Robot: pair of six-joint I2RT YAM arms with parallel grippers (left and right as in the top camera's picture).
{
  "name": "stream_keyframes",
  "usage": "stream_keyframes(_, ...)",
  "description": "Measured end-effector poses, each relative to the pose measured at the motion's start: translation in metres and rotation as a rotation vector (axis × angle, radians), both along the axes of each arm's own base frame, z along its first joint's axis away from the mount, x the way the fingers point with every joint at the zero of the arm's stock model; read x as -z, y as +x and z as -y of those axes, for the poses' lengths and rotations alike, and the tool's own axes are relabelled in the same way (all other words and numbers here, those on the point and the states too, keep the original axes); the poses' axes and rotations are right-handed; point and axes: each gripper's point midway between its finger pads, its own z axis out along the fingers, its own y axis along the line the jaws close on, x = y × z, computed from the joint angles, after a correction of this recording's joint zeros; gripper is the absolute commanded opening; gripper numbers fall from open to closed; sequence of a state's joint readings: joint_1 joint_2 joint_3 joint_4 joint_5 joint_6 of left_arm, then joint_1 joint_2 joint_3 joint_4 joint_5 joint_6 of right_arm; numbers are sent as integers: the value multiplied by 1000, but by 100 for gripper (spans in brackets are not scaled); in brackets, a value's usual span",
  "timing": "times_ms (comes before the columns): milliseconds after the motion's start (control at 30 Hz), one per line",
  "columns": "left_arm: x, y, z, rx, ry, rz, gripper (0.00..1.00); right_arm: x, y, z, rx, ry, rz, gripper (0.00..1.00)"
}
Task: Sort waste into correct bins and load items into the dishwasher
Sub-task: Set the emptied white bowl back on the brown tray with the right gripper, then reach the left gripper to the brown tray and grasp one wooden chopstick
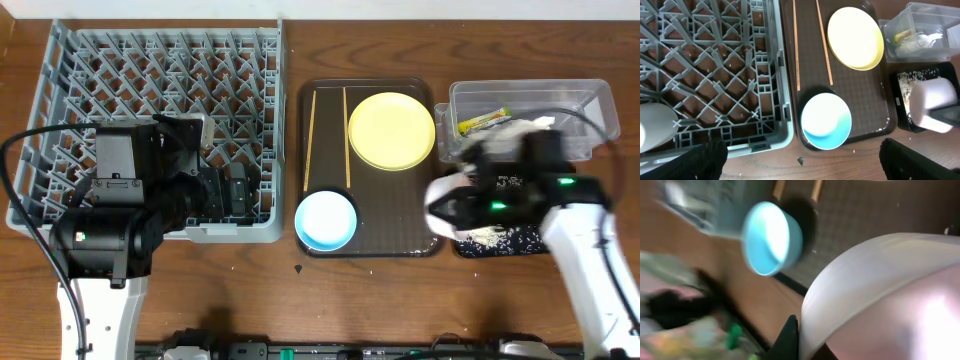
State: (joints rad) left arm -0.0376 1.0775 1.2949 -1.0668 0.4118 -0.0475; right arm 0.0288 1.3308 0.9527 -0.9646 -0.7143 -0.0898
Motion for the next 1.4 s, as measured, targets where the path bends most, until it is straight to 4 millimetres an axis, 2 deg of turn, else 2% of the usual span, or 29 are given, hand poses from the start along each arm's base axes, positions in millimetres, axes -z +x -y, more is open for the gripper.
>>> stream_keyframes(100, 0, 0, 0, 0, 0, 0, 98, 13, 5, -25, -44, -152, 50, 1)
stream_keyframes(267, 0, 0, 0, 0, 0, 0, 98, 25, 25, -63, -61, -307, 200, 1)
stream_keyframes(500, 0, 0, 0, 0, 0, 2, 98, 71, 25, -70, -73, -478, 158, 3)
stream_keyframes(567, -2, 2, 0, 0, 0, 11, 98, 81, 23, -67, -75, -505, 128, 12)
stream_keyframes(667, -2, 3, 0, 0, -1, 13, 98, 83, 22, -64, -69, -518, 115, 30)
stream_keyframes(767, -2, 2, 0, 0, -1, 13, 98, 80, 18, -66, -69, -502, 101, 38)
stream_keyframes(867, -6, 8, 1, 2, -6, 43, 98, 68, 19, -71, -60, -455, 126, 44)
stream_keyframes(1000, -23, 21, 14, 55, -71, 128, 98, 30, 32, -70, 28, -356, 203, 49)
stream_keyframes(1100, -29, 22, 25, 103, -126, 143, 98, -4, 46, -54, 128, -280, 260, 50)
stream_keyframes(1233, -44, 36, 35, 105, -194, 193, 98, -47, 64, -24, 260, -202, 333, 51)
stream_keyframes(1300, -38, 40, 42, 90, -224, 147, 98, -61, 69, -8, 321, -175, 351, 52)
stream_keyframes(1400, -14, 47, 60, 90, -219, 24, 98, -70, 74, 22, 424, -167, 349, 51)
